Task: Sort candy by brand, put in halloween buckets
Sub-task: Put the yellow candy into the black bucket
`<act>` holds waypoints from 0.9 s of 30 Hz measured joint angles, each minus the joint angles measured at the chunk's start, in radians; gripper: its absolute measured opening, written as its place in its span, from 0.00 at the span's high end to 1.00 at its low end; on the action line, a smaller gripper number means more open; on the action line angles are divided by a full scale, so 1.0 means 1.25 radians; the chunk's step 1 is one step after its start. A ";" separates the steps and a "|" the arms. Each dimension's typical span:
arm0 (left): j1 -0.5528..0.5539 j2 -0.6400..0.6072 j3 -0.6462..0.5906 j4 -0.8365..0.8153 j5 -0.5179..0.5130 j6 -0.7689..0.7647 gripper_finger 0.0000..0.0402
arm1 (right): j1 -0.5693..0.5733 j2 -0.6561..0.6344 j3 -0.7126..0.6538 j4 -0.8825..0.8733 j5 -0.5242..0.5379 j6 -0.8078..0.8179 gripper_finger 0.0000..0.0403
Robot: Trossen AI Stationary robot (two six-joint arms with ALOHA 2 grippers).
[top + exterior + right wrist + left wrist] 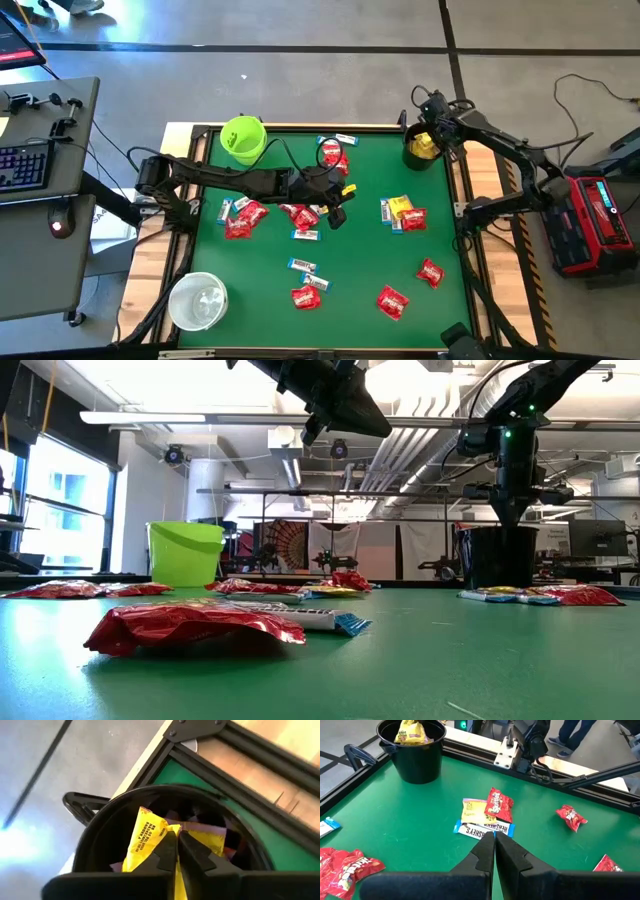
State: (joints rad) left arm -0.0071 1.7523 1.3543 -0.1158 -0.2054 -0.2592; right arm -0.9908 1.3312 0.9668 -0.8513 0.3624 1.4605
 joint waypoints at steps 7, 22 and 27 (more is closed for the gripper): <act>0.000 0.000 0.000 0.000 0.000 0.000 0.98 | 0.000 0.000 0.000 -0.004 -0.038 -0.065 0.76; -0.005 0.000 0.000 0.001 0.000 0.007 0.98 | 0.036 -0.068 0.000 -0.016 -0.022 -0.037 0.62; -0.005 0.000 0.000 0.001 0.001 0.017 0.98 | 0.036 -0.122 0.000 -0.020 0.004 -0.100 0.62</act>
State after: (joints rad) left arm -0.0139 1.7523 1.3540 -0.1146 -0.2047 -0.2376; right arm -0.9463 1.1790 0.9668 -0.8761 0.3670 1.3360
